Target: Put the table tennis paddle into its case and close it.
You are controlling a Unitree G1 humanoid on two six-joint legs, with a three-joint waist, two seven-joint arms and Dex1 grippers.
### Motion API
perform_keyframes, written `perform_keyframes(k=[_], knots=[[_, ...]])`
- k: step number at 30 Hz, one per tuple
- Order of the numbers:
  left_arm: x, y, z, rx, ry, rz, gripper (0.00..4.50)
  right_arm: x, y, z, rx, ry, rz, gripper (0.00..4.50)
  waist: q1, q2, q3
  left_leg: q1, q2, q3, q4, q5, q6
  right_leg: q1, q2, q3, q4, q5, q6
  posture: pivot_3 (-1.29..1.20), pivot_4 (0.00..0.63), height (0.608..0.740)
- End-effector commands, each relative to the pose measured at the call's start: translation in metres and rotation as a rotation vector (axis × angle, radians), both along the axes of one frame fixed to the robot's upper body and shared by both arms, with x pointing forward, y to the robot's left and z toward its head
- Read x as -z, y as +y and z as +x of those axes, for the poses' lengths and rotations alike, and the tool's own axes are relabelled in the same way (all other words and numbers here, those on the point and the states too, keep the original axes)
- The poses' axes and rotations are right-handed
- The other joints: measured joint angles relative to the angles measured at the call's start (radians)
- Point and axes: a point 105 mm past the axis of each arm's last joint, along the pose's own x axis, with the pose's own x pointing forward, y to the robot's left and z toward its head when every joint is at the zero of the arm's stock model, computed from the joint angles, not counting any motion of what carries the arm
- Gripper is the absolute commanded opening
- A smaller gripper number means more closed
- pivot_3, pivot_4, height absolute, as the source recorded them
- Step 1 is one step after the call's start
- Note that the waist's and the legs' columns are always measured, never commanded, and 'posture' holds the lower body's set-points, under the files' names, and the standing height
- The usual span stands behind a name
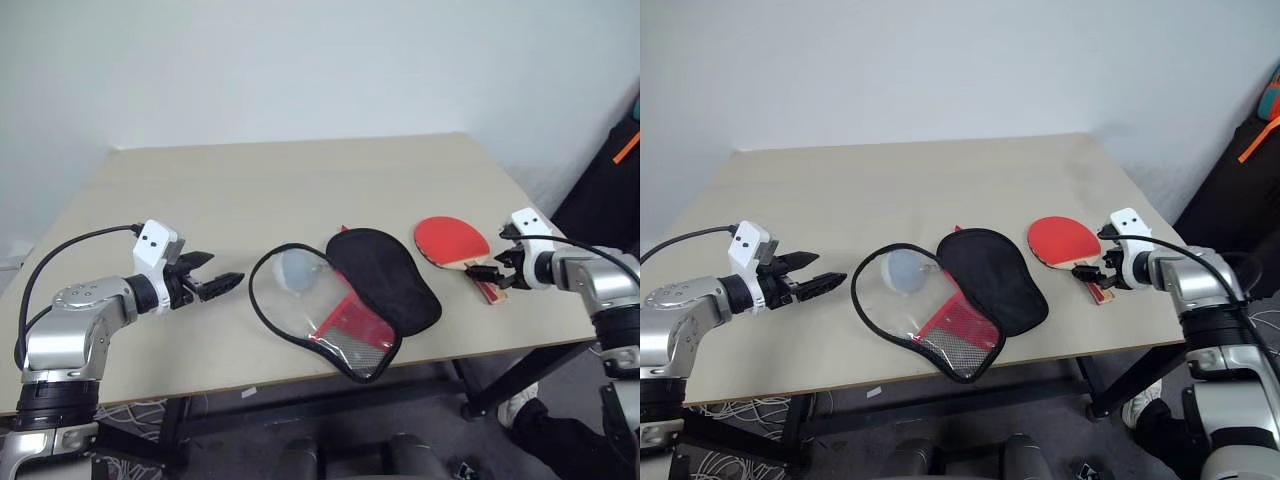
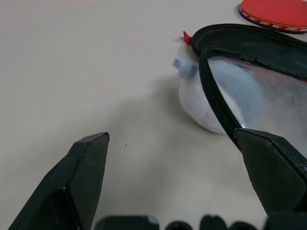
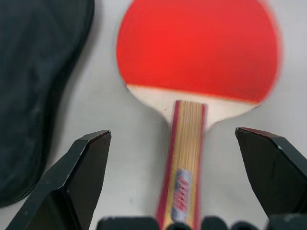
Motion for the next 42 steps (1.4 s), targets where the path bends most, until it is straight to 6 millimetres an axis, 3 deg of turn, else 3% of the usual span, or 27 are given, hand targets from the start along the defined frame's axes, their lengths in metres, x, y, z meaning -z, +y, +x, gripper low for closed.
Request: perform_keyframes(k=[1, 10, 13, 21, 22, 25, 28, 32, 34, 37, 42], knots=[[-0.02, -0.008, 0.002, 0.028, -0.069, -0.003, 4.45, -0.006, -0.008, 0.015, 0.036, -0.061, -0.039, 4.5, 0.0, 0.0, 0.0, 0.0, 0.0, 0.0, 0.0, 0.0, 0.0, 0.0, 0.0, 0.0, 0.0, 0.0, 0.0, 0.0, 0.0, 0.74], [-0.023, -0.007, -0.004, 0.017, -0.071, 0.004, 4.45, 0.018, -0.018, 0.021, 0.113, -0.042, -0.039, 4.5, -0.005, 0.0, 0.0, 0.001, 0.0, 0.0, -0.001, 0.0, 0.0, 0.001, 0.0, 0.0, 0.0, 0.003, -0.004, 0.0, 0.0, 0.74], [-0.024, -0.005, -0.005, 0.008, -0.071, 0.007, 4.5, 0.022, -0.017, 0.02, 0.116, -0.037, -0.032, 3.93, -0.005, 0.0, 0.0, 0.002, 0.0, -0.001, -0.001, 0.0, 0.0, 0.002, 0.0, 0.0, 0.0, 0.002, -0.004, 0.0, 0.0, 0.74], [-0.021, -0.007, -0.003, 0.009, -0.07, 0.008, 4.5, 0.017, -0.011, 0.023, 0.122, -0.055, 0.001, 1.37, -0.005, 0.0, 0.0, 0.002, 0.0, -0.001, 0.0, 0.0, 0.0, 0.002, 0.0, 0.0, 0.0, 0.002, -0.003, 0.0, 0.0, 0.74], [-0.021, -0.007, -0.002, 0.009, -0.07, 0.007, 4.5, 0.012, -0.011, 0.026, 0.133, -0.075, 0.005, 1.16, -0.005, 0.0, 0.0, 0.002, 0.0, -0.001, 0.0, 0.0, 0.0, 0.002, 0.0, 0.0, 0.0, 0.002, -0.004, 0.0, 0.0, 0.74], [-0.02, -0.008, -0.001, 0.01, -0.07, 0.007, 4.5, -0.006, -0.009, 0.034, 0.17, -0.144, 0.032, 1.17, -0.004, 0.0, 0.0, 0.002, 0.0, -0.001, 0.0, 0.0, 0.0, 0.002, 0.0, 0.0, 0.0, 0.002, -0.004, 0.0, 0.0, 0.74], [-0.018, -0.008, 0.0, 0.013, -0.066, 0.008, 4.5, -0.051, 0.023, 0.047, 0.134, -0.279, 0.146, 1.17, -0.005, 0.003, 0.001, 0.001, 0.0, -0.001, 0.0, 0.0, 0.0, 0.0, 0.0, 0.0, 0.001, 0.003, -0.004, 0.0, 0.0, 0.74], [-0.017, -0.009, 0.001, 0.016, -0.062, 0.009, 4.5, -0.072, 0.079, 0.035, 0.03, -0.314, 0.225, 1.17, -0.024, 0.003, 0.001, 0.001, 0.001, -0.002, -0.003, 0.0, 0.0, -0.002, 0.002, 0.002, 0.003, 0.002, -0.004, 0.0, 0.0, 0.74], [-0.017, -0.009, 0.002, 0.018, -0.063, 0.01, 4.5, -0.073, 0.111, 0.022, -0.022, -0.299, 0.265, 1.17, -0.023, 0.003, 0.001, 0.001, 0.002, -0.003, -0.004, 0.0, 0.0, -0.002, 0.003, 0.001, 0.003, 0.003, -0.004, 0.0, 0.0, 0.74], [-0.018, -0.01, 0.004, 0.022, -0.065, 0.01, 4.5, -0.061, 0.144, 0.002, -0.055, -0.255, 0.293, 1.17, -0.022, 0.002, 0.001, 0.001, 0.002, -0.005, -0.004, 0.0, 0.0, -0.002, 0.003, 0.0, 0.004, 0.003, -0.004, 0.0, 0.0, 0.74], [-0.018, -0.011, 0.003, 0.028, -0.063, 0.012, 4.5, -0.037, 0.166, -0.02, -0.052, -0.188, 0.297, 1.17, -0.011, 0.002, 0.001, -0.001, -0.002, -0.008, 0.0, 0.0, -0.001, -0.001, -0.001, -0.003, 0.004, 0.002, -0.004, 0.0, 0.0, 0.74]])
